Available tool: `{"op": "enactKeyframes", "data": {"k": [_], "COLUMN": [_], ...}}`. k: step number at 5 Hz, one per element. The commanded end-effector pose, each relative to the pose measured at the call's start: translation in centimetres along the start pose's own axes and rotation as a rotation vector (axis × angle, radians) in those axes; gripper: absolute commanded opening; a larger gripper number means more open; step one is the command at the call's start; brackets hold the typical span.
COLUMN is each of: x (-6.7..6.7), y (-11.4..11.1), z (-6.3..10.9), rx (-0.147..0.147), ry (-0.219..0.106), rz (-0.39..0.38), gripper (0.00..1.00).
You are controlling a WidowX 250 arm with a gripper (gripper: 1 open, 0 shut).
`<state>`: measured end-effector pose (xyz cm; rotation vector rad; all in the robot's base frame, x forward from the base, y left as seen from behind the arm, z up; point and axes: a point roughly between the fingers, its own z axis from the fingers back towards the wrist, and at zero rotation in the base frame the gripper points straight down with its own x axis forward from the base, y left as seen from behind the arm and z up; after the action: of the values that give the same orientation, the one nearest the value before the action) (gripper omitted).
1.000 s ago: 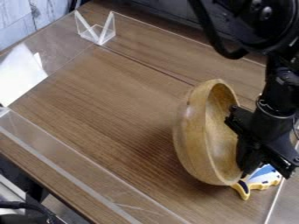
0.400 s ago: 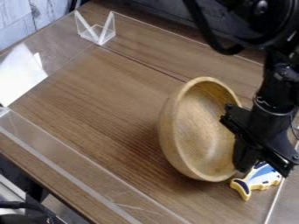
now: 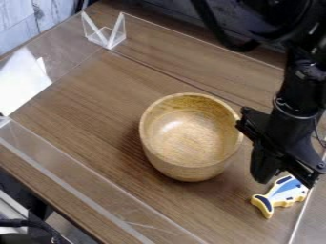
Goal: Put the blue fish in the brown bowl
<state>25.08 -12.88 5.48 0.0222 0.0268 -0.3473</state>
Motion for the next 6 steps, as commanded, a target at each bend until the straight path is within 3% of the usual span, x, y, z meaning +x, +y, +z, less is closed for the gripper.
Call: {"op": "enactKeyframes", "data": {"k": [1,2,6], "x": [0.8,1.0,1.3], "y": [-0.2,-0.5,-1.9], "z": [1.3,0.9,-1.1], "rx": [0.005,0.014,-0.007], "ry": [-0.072,-0.077,-0.097], "rz": [0.001,0.000,0.023], "gripper": [1.00,1.00,1.00]}}
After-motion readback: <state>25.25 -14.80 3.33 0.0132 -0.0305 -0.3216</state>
